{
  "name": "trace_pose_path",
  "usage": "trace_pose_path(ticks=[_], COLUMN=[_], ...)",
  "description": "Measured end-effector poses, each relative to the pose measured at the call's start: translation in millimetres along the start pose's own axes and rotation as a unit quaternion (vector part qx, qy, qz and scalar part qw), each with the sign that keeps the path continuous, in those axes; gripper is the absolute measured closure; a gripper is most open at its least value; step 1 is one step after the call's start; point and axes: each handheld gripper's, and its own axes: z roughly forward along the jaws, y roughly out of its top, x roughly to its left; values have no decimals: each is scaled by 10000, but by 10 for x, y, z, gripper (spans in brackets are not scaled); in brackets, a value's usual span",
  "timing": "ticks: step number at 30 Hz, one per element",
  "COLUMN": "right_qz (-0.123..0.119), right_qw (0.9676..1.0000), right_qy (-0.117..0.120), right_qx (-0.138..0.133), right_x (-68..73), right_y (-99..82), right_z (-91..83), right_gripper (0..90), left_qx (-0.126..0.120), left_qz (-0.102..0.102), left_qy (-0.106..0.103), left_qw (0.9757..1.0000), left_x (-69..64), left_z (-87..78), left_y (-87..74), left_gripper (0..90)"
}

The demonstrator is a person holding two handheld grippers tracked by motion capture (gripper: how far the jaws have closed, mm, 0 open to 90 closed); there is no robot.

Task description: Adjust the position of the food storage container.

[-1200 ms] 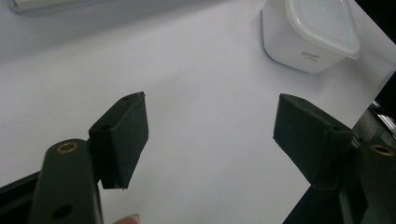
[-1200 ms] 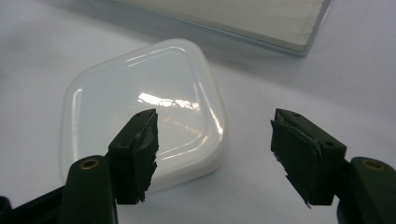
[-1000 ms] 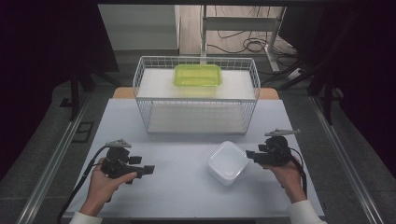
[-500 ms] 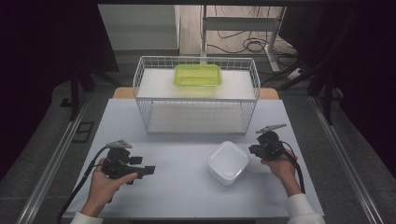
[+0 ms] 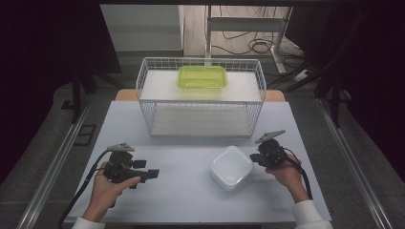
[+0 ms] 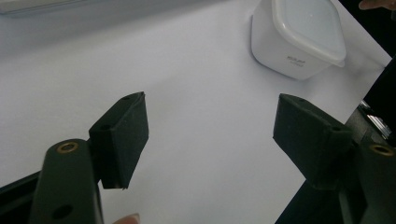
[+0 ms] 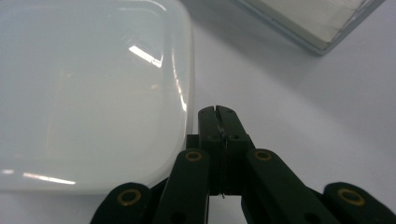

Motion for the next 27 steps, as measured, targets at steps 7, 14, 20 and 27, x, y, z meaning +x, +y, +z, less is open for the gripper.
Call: trace_pose_path(ticks=[7,14,20,27], right_qz=[82,286,481,499], right_qw=[10000,9996,9987,9985], right_qy=[46,75,190,200], right_qx=[21,27,-39,-70], right_x=[186,354,554,723], right_y=[-59,-101,-93,-77], right_z=[-74,-100,-98,-73], right_gripper=[888,887,887,887], left_qx=[58,73,55,76], left_qz=[1,6,27,38], left_qy=[-9,-34,-40,-36], left_qw=[10000,10000,10000,10000], left_x=[-7,-3,2,5], left_z=[29,36,16,22], left_y=[-4,-1,-1,-1], left_gripper=[258,254,249,247])
